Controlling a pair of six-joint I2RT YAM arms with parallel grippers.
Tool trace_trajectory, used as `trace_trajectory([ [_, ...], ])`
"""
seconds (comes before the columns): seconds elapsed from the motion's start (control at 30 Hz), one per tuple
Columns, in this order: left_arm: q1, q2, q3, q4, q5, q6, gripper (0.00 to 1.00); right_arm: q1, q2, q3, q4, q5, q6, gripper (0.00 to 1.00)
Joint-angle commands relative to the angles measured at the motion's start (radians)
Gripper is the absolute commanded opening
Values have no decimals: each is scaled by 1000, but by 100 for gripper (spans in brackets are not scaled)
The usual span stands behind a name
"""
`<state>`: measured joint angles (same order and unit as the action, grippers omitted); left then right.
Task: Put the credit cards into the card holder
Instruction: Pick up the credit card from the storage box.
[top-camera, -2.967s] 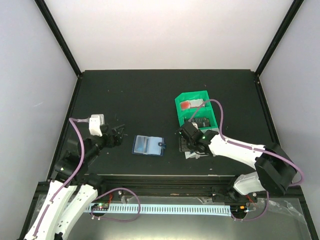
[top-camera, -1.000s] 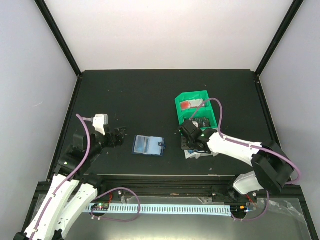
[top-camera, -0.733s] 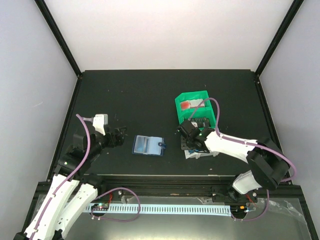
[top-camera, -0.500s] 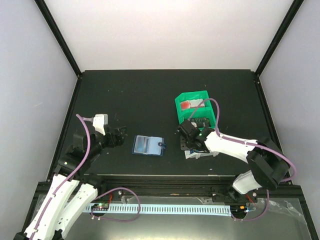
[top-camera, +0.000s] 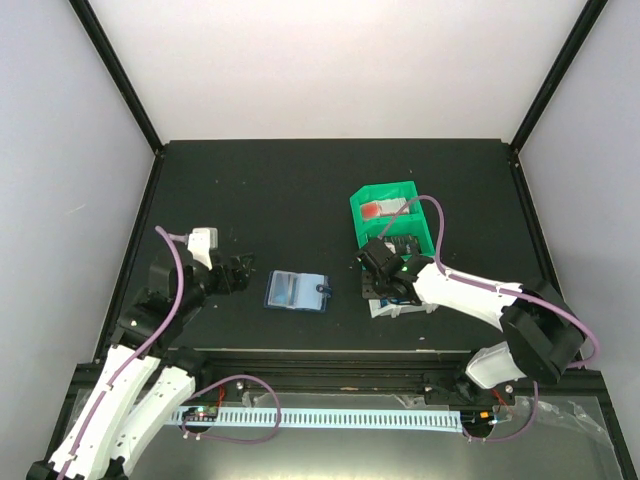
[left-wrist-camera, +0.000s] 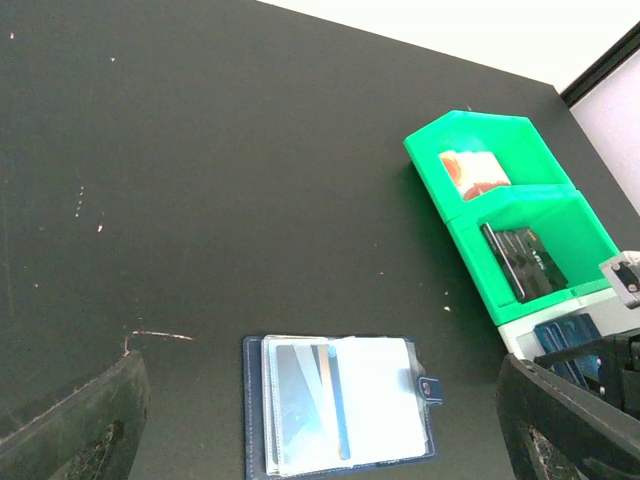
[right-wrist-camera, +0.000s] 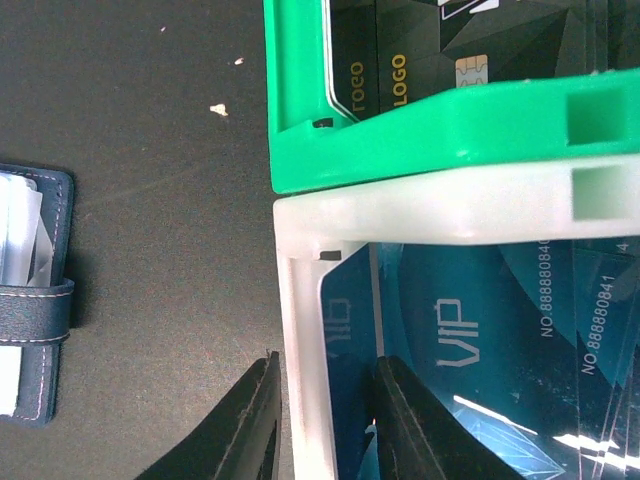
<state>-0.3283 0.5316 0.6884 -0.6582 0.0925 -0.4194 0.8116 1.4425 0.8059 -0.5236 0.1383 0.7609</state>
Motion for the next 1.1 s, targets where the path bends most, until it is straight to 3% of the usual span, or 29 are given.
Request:
trace_trajectory([
  [0.0, 6, 7, 2, -7, -1, -2, 96, 1, -27, 3, 14, -15, 9, 28],
  [0.6, 6, 12, 0, -7, 0, -5, 97, 1, -56, 3, -14, 0, 21, 23],
  [1.07, 6, 16, -1, -7, 4, -6, 97, 0, -61, -3, -4, -28, 14, 26],
])
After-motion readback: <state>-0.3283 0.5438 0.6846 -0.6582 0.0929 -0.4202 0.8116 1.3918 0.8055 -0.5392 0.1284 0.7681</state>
